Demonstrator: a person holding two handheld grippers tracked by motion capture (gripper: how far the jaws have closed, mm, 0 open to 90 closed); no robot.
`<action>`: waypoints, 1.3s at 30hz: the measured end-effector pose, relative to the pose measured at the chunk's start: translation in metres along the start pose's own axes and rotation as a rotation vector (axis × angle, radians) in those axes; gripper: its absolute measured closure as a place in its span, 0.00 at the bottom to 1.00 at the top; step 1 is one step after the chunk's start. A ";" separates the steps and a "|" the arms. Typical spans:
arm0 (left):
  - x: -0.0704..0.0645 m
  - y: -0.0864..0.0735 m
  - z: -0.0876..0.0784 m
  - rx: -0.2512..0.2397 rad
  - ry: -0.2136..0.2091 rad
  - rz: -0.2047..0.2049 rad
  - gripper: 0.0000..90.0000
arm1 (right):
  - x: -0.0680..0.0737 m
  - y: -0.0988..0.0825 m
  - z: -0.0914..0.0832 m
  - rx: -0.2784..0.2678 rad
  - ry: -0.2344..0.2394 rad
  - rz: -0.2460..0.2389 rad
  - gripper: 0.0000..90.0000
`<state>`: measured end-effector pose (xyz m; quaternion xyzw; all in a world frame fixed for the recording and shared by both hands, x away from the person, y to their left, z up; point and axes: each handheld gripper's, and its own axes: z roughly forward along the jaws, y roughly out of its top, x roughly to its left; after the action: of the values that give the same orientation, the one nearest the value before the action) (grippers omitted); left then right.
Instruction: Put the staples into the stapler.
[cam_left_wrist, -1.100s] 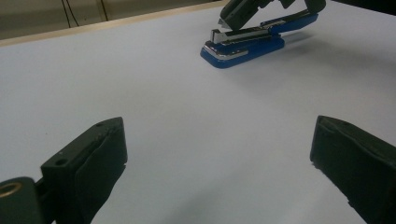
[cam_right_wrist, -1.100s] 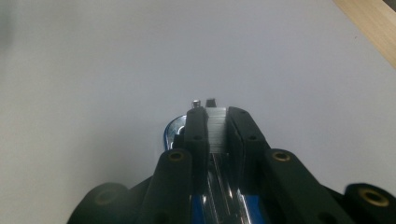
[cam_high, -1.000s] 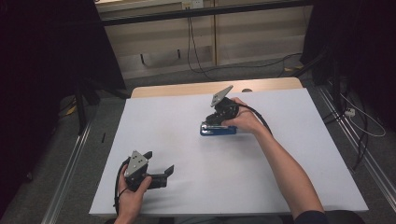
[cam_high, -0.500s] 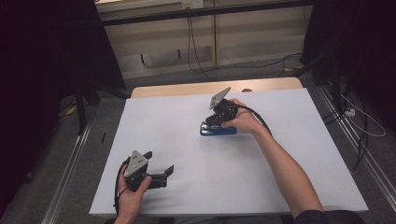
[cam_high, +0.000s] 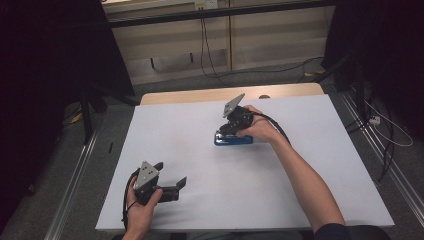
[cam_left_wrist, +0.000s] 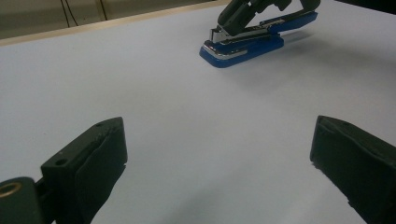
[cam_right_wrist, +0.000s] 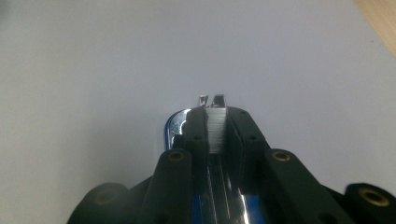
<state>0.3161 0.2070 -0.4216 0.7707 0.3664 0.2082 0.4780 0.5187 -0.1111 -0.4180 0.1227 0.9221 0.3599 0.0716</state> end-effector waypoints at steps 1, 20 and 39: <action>0.000 0.000 0.000 0.000 0.000 0.000 0.04 | 0.000 0.000 0.000 0.001 0.003 0.002 0.88; 0.000 0.000 0.000 0.003 -0.001 0.002 0.04 | -0.001 0.000 0.001 -0.008 0.006 -0.007 0.88; 0.000 0.000 0.001 0.004 -0.004 0.001 0.04 | -0.001 0.002 0.002 0.000 0.009 -0.012 0.87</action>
<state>0.3168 0.2066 -0.4224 0.7722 0.3656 0.2063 0.4770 0.5207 -0.1087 -0.4182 0.1156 0.9232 0.3598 0.0698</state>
